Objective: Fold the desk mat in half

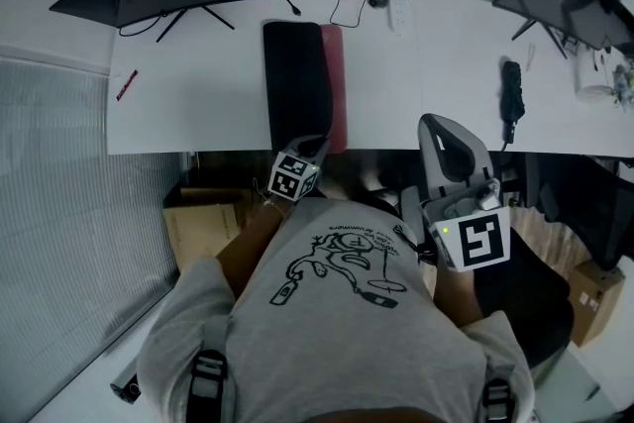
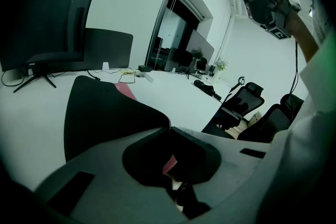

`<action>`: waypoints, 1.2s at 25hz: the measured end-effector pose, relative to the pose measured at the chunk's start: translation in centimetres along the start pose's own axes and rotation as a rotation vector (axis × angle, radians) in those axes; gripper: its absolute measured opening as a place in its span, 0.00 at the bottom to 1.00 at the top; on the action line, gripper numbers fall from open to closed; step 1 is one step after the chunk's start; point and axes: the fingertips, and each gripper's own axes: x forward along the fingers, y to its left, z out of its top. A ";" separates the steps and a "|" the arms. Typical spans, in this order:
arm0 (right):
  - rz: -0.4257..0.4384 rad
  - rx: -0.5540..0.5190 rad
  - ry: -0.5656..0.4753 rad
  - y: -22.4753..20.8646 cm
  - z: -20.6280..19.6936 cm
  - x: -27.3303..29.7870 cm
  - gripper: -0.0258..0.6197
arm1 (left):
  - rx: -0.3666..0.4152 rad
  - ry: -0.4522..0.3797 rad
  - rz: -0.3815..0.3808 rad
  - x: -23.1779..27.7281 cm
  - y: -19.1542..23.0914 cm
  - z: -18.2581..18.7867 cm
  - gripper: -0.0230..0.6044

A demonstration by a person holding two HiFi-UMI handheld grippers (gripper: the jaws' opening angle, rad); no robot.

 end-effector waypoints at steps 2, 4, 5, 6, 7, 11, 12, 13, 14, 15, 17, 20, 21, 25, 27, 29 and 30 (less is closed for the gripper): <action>-0.002 0.000 0.001 0.0 0.0 0.0 0.05 | 0.003 0.002 -0.005 0.2 -0.1 0.1 0.09; -0.005 -0.001 0.001 0.0 0.1 -0.1 0.05 | 0.007 0.002 -0.012 0.4 -0.3 0.2 0.09; -0.008 -0.002 0.001 -0.1 0.2 -0.2 0.05 | 0.008 0.001 -0.015 0.6 -0.3 0.2 0.09; -0.010 -0.002 0.001 -0.1 0.2 -0.2 0.05 | 0.010 0.001 -0.018 0.7 -0.4 0.3 0.09; -0.012 -0.003 0.002 -0.1 0.2 -0.2 0.05 | 0.011 0.001 -0.021 0.8 -0.5 0.4 0.09; -0.017 -0.005 0.006 -0.2 0.1 -0.3 0.05 | 0.019 0.002 -0.037 1.3 -1.0 0.7 0.09; -0.018 -0.005 0.007 -0.2 0.1 -0.3 0.05 | 0.021 0.003 -0.040 1.4 -1.1 0.7 0.09; -0.019 -0.005 0.007 -0.2 0.1 -0.3 0.05 | 0.024 0.005 -0.044 1.5 -1.3 0.8 0.09; -0.020 -0.005 0.008 -0.2 0.1 -0.4 0.05 | 0.027 0.005 -0.049 1.7 -1.4 0.8 0.09; -0.022 -0.004 0.009 -0.2 0.1 -0.4 0.05 | 0.030 0.005 -0.053 1.8 -1.5 0.9 0.09; -0.028 -0.003 0.011 -0.2 0.0 -0.5 0.05 | 0.036 0.006 -0.061 2.0 -1.7 1.0 0.09; -0.035 -0.007 0.011 -0.3 0.1 -0.7 0.05 | 0.045 0.009 -0.072 2.3 -1.9 1.0 0.09; -0.037 -0.008 0.012 -0.3 0.1 -0.7 0.05 | 0.047 0.010 -0.075 2.4 -2.0 1.0 0.09; -0.045 -0.009 0.018 -0.4 -0.1 -0.8 0.05 | 0.057 0.020 -0.087 2.9 -2.2 0.9 0.09; -0.048 -0.009 0.021 -0.4 -0.2 -0.9 0.05 | 0.064 0.028 -0.092 3.2 -2.2 0.8 0.09; -0.049 -0.011 0.023 -0.5 -0.3 -1.0 0.05 | 0.069 0.034 -0.096 3.5 -2.3 0.6 0.09; -0.050 -0.011 0.024 -0.5 -0.3 -1.0 0.05 | 0.070 0.037 -0.098 3.6 -2.4 0.5 0.09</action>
